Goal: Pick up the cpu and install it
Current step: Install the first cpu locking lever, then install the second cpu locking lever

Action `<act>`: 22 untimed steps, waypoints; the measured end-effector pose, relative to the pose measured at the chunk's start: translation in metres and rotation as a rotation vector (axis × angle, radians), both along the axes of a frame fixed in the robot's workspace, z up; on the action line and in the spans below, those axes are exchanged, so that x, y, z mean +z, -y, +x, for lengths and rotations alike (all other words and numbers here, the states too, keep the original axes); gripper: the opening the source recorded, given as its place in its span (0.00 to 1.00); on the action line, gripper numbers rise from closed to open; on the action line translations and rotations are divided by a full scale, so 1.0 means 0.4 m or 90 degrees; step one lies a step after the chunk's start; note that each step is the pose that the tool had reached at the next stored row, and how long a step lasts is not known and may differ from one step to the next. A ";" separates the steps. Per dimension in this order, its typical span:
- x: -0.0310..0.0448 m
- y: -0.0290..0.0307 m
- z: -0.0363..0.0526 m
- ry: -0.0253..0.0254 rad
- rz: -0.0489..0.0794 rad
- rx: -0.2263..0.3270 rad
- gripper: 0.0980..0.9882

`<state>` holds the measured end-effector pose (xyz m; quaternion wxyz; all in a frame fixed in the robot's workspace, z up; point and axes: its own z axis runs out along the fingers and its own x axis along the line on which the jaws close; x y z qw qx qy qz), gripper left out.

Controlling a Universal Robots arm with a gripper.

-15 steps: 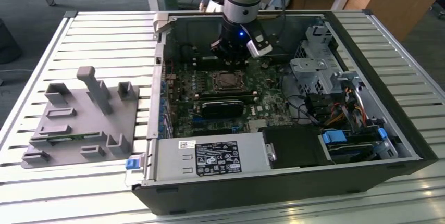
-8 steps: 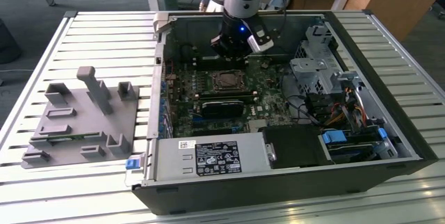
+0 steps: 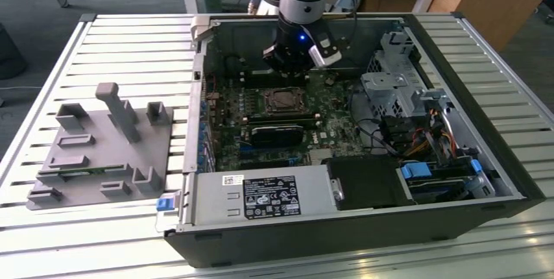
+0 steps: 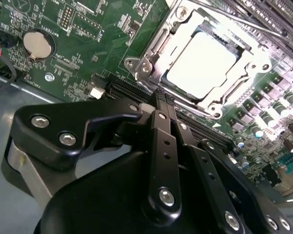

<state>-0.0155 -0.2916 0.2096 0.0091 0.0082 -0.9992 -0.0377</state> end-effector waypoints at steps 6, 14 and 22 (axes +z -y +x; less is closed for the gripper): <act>0.000 0.000 0.007 0.0000 0.000 0.000 0.01; -0.001 0.003 0.011 -0.0001 0.000 0.000 0.01; -0.001 0.011 0.013 0.0000 0.000 0.000 0.01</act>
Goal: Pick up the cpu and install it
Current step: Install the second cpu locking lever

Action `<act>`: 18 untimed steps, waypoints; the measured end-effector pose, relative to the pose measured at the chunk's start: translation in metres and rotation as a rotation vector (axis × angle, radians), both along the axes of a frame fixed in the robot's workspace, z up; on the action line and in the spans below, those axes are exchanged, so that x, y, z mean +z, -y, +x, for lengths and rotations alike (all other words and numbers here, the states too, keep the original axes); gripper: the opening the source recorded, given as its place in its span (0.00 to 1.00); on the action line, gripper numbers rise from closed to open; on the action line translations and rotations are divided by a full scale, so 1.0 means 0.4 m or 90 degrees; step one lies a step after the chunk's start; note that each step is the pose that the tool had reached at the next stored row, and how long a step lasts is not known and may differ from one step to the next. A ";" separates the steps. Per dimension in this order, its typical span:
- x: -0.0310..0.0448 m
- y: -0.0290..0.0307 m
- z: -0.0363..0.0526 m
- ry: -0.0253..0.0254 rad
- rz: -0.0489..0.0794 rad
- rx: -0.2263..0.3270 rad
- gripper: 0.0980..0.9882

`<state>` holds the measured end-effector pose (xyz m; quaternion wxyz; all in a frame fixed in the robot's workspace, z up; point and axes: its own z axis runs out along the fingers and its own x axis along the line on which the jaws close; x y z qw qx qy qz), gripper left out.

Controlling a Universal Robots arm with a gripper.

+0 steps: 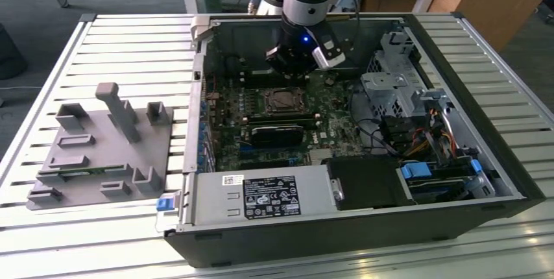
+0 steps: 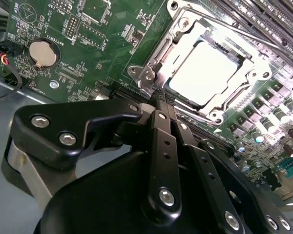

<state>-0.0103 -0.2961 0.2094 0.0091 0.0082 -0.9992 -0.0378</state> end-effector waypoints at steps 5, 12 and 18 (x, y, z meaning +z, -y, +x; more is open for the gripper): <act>0.037 0.000 0.000 0.0001 0.000 0.000 0.01; 0.105 0.002 0.000 0.0000 0.000 0.000 0.01; 0.107 0.041 0.000 0.0000 0.000 0.000 0.01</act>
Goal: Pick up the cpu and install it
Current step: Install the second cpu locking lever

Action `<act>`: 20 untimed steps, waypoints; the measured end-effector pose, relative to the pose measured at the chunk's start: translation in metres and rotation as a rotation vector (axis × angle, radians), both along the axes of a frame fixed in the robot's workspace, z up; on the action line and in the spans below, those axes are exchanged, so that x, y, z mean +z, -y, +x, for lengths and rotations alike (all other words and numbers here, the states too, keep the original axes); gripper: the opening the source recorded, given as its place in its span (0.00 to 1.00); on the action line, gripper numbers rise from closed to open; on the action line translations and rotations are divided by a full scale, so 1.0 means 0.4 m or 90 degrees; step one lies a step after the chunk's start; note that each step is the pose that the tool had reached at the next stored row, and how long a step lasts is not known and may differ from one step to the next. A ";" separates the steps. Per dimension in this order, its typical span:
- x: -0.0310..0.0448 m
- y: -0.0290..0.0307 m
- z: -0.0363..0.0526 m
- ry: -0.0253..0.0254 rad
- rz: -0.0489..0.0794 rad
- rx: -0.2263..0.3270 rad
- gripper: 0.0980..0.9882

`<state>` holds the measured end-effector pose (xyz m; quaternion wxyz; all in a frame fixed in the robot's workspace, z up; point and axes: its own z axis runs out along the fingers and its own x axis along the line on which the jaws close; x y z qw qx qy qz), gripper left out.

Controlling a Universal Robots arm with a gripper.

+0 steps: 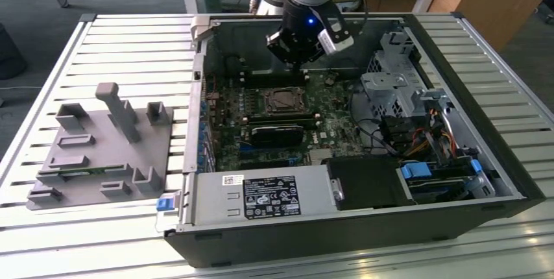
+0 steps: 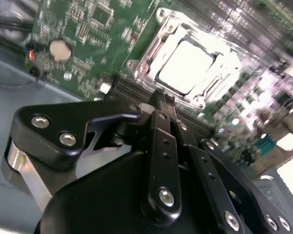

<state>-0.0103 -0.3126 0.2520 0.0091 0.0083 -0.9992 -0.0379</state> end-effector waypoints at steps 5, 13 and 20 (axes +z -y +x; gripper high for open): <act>-0.003 0.047 -0.002 0.0000 0.000 0.000 0.01; -0.022 0.075 -0.002 -0.0124 0.002 0.002 0.01; -0.033 0.115 -0.004 -0.0124 0.004 0.002 0.01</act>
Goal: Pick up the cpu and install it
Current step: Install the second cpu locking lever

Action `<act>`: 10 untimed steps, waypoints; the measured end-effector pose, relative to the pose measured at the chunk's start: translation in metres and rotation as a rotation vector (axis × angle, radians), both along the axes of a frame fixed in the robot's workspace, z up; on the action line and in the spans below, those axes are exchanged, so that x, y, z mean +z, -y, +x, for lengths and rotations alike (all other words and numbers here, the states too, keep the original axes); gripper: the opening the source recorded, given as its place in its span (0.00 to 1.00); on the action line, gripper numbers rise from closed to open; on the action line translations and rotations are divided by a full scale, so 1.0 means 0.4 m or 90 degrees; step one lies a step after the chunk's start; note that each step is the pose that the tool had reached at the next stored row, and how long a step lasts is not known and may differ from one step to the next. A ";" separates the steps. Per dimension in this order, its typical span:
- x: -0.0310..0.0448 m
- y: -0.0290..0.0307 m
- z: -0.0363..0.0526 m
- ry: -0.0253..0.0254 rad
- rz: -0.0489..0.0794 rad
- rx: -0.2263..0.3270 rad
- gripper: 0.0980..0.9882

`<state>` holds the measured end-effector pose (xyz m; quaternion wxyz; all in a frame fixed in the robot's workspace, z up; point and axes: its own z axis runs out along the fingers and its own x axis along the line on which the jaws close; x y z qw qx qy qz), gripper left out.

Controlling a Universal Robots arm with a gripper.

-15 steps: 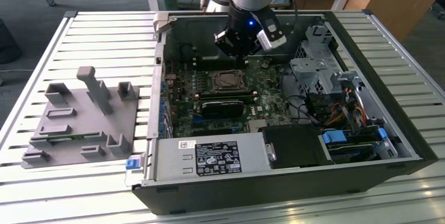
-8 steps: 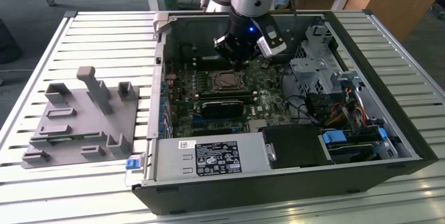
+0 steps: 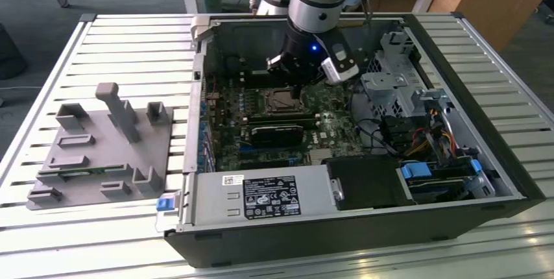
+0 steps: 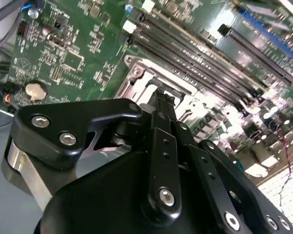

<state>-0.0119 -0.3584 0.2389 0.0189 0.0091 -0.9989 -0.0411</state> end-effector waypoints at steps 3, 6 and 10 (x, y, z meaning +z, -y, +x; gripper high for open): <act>-0.001 0.001 -0.022 0.0000 0.000 0.000 0.01; -0.001 0.007 -0.038 0.0000 0.000 0.001 0.01; -0.003 0.034 -0.043 0.0000 0.000 0.001 0.01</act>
